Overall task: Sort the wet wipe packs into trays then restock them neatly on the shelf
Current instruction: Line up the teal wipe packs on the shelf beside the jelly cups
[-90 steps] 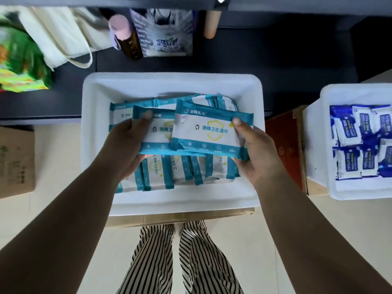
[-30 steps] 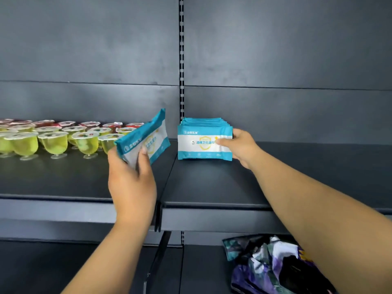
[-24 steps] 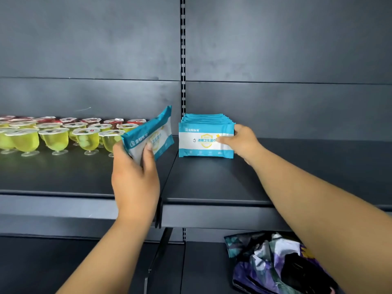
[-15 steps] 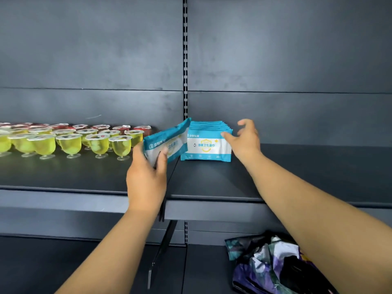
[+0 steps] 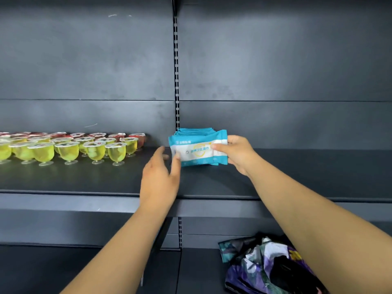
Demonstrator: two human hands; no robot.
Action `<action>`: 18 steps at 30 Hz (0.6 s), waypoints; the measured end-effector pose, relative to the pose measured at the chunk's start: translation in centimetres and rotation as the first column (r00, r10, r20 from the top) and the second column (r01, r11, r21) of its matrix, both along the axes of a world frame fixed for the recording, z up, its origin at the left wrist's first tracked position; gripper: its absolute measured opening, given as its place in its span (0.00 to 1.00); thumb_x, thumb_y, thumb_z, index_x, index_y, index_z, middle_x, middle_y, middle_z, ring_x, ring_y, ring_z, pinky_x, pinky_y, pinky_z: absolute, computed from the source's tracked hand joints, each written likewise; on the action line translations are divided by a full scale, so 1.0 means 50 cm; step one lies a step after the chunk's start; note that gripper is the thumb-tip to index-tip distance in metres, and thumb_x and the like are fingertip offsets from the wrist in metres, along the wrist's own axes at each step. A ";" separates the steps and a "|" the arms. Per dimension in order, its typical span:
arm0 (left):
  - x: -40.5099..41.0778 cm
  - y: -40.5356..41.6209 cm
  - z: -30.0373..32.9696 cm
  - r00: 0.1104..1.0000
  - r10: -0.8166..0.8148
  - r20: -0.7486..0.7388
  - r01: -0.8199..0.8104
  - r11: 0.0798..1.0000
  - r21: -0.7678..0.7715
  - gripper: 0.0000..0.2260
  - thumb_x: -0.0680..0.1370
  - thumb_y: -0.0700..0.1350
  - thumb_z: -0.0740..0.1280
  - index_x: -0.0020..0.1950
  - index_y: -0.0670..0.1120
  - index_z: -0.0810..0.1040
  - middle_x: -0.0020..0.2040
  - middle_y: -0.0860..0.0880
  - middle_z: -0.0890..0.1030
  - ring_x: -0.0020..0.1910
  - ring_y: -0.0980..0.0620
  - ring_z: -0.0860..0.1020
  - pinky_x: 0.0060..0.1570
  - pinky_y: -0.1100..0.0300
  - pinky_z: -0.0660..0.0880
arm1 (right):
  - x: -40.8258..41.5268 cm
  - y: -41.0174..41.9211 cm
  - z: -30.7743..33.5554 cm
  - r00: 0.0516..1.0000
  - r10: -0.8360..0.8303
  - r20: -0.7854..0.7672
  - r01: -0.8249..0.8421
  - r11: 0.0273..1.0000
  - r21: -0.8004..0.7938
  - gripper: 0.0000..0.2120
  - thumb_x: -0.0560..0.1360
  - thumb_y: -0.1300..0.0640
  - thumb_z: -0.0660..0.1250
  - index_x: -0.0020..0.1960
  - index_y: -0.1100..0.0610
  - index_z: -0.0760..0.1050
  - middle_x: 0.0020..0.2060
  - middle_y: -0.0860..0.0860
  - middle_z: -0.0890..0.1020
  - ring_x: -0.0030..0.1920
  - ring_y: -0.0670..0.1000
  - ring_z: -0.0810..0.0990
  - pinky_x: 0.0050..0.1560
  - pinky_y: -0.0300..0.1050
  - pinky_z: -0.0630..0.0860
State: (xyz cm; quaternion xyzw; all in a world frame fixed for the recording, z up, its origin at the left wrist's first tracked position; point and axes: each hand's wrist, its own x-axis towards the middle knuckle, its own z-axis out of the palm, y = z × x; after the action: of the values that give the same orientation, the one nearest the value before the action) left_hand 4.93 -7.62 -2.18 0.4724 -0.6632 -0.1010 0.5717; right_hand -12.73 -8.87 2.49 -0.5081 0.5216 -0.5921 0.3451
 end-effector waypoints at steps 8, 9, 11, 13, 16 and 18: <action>-0.017 0.021 -0.024 0.878 0.113 0.466 -0.060 0.990 -0.128 0.17 0.80 0.55 0.54 0.57 0.47 0.76 0.50 0.50 0.80 0.51 0.50 0.75 0.44 0.58 0.68 | 0.015 -0.088 -0.015 0.992 -0.119 -0.045 0.122 0.990 0.075 0.06 0.71 0.65 0.70 0.46 0.58 0.77 0.50 0.54 0.82 0.52 0.55 0.81 0.55 0.52 0.78; -0.016 0.025 -0.022 0.870 0.119 0.479 -0.061 0.989 -0.135 0.17 0.79 0.55 0.54 0.53 0.47 0.77 0.46 0.50 0.81 0.47 0.50 0.76 0.40 0.59 0.68 | 0.017 -0.096 -0.019 0.989 -0.134 -0.068 0.140 0.986 0.093 0.06 0.71 0.64 0.71 0.45 0.57 0.77 0.51 0.55 0.82 0.52 0.55 0.81 0.56 0.54 0.77; -0.020 0.020 -0.031 0.884 0.147 0.444 -0.063 0.978 -0.198 0.18 0.76 0.55 0.55 0.41 0.46 0.79 0.33 0.51 0.80 0.34 0.49 0.77 0.30 0.61 0.65 | 0.018 -0.112 -0.030 0.985 -0.151 -0.086 0.159 0.981 0.107 0.06 0.70 0.63 0.72 0.43 0.55 0.77 0.51 0.55 0.82 0.53 0.55 0.81 0.57 0.55 0.77; -0.021 0.012 -0.041 0.875 0.207 0.438 -0.088 0.957 -0.276 0.17 0.74 0.54 0.55 0.34 0.46 0.78 0.26 0.52 0.76 0.27 0.50 0.75 0.25 0.64 0.62 | 0.017 -0.122 -0.035 0.982 -0.158 -0.103 0.168 0.981 0.097 0.07 0.70 0.63 0.72 0.42 0.54 0.76 0.51 0.54 0.82 0.53 0.54 0.81 0.57 0.54 0.77; -0.020 0.007 -0.041 0.859 0.234 0.456 -0.095 0.947 -0.308 0.17 0.73 0.53 0.56 0.32 0.47 0.76 0.25 0.52 0.75 0.25 0.51 0.73 0.25 0.64 0.60 | 0.013 -0.128 -0.037 0.975 -0.178 -0.136 0.190 0.979 0.076 0.07 0.69 0.63 0.73 0.45 0.54 0.77 0.51 0.54 0.82 0.53 0.54 0.81 0.57 0.53 0.77; -0.020 0.006 -0.045 0.859 0.237 0.453 -0.093 0.944 -0.317 0.17 0.73 0.53 0.55 0.32 0.46 0.76 0.25 0.51 0.75 0.25 0.50 0.73 0.26 0.64 0.60 | 0.009 -0.130 -0.039 0.964 -0.201 -0.175 0.216 0.974 0.071 0.08 0.69 0.62 0.73 0.45 0.55 0.77 0.51 0.54 0.82 0.52 0.54 0.81 0.56 0.54 0.77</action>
State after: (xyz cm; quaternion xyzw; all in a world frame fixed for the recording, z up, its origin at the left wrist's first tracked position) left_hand 3.91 -7.32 -4.43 0.4509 -0.7493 0.1670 0.4553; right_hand -12.28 -15.39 0.55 -0.4823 0.6251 -0.5566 0.2584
